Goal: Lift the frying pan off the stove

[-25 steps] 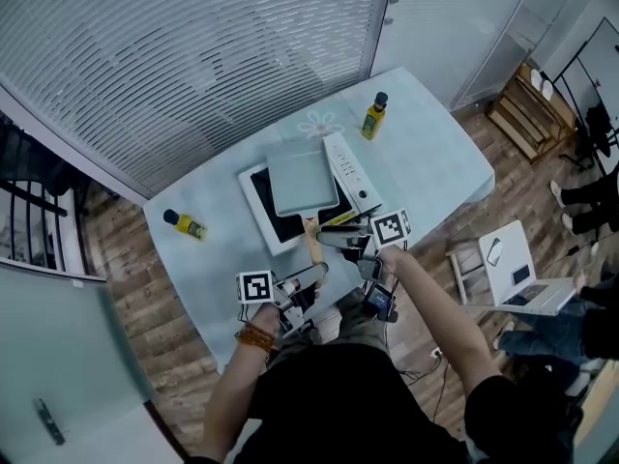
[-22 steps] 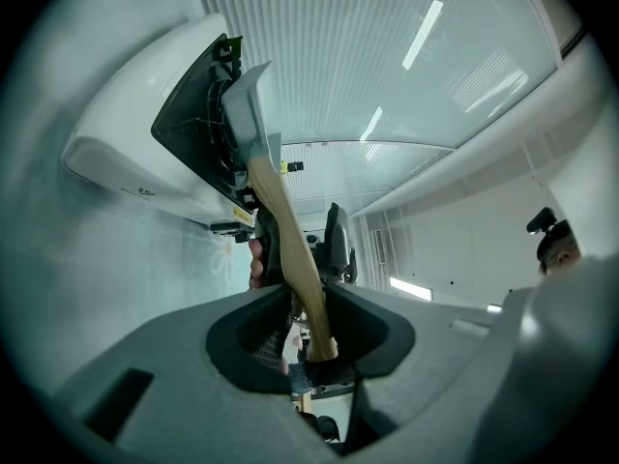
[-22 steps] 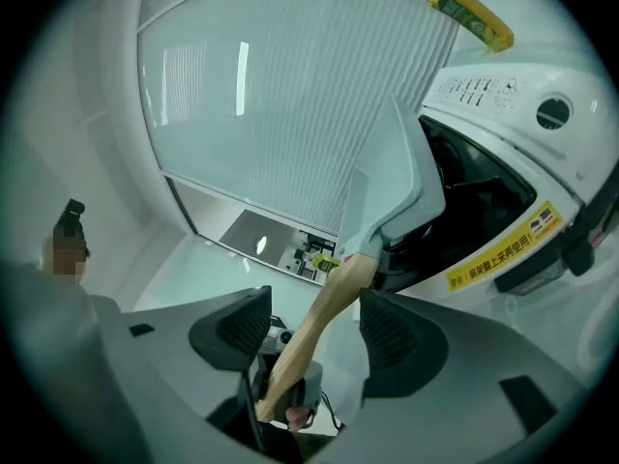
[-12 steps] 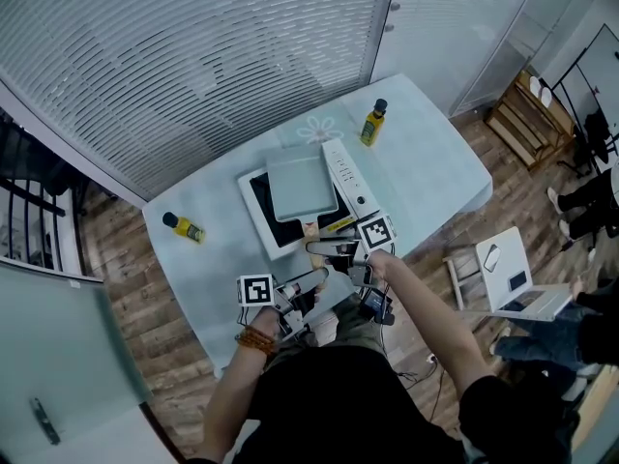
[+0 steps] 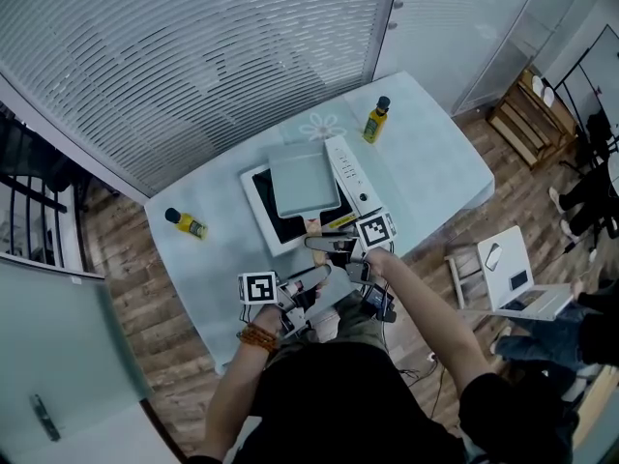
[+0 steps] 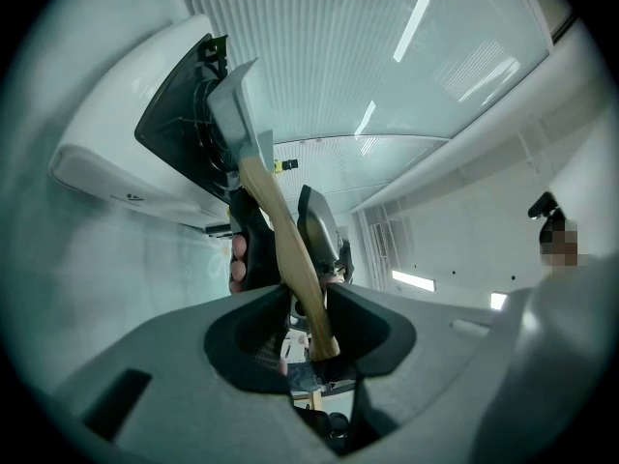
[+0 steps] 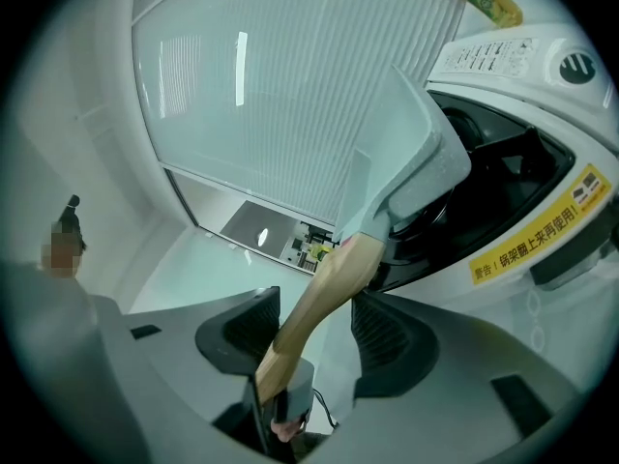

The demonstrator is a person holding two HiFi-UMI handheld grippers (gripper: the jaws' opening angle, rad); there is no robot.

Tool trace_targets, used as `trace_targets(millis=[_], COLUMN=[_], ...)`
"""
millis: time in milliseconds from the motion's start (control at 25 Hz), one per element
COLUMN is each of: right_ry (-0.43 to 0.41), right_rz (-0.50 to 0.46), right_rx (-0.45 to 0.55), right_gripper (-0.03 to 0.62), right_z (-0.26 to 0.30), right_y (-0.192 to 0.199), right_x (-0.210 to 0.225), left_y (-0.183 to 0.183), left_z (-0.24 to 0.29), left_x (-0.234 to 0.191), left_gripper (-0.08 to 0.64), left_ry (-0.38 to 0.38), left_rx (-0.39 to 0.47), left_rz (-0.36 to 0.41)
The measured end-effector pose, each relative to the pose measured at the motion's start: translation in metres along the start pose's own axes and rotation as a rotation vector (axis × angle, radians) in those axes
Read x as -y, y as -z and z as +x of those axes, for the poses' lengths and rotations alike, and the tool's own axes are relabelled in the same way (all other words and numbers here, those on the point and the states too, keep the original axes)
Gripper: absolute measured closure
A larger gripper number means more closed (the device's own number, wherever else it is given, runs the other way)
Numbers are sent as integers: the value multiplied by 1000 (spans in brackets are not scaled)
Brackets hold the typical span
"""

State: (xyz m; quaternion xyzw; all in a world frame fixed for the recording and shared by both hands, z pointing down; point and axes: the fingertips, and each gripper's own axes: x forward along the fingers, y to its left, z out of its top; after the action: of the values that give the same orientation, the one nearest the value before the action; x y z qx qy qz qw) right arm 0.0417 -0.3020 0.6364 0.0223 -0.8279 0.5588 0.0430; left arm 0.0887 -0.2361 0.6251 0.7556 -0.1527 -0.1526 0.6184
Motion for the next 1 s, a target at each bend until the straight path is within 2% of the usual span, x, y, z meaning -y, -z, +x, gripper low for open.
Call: trace_targets(millis=[160,360,720,1000], right_ry=[21,-16,-9,-20], right_rz=[21,-42,-31,0], right_rx=[12,21,66,89], right_gripper=[377,376,373,373], right_z=[-2,-1,-2,-4], right_y=[4,0,-2,-3], right_x=[0,-9,-14,-19], left_y=[2,3,1,3], left_z=[1,1,-1,0], left_x=[3,9,18,25], left_gripper=[437,431,417,410], left_ry=[-4,-6,-29,-76], left_rx=[-15,-28,-48,-81], left_rz=[31,58,83,102])
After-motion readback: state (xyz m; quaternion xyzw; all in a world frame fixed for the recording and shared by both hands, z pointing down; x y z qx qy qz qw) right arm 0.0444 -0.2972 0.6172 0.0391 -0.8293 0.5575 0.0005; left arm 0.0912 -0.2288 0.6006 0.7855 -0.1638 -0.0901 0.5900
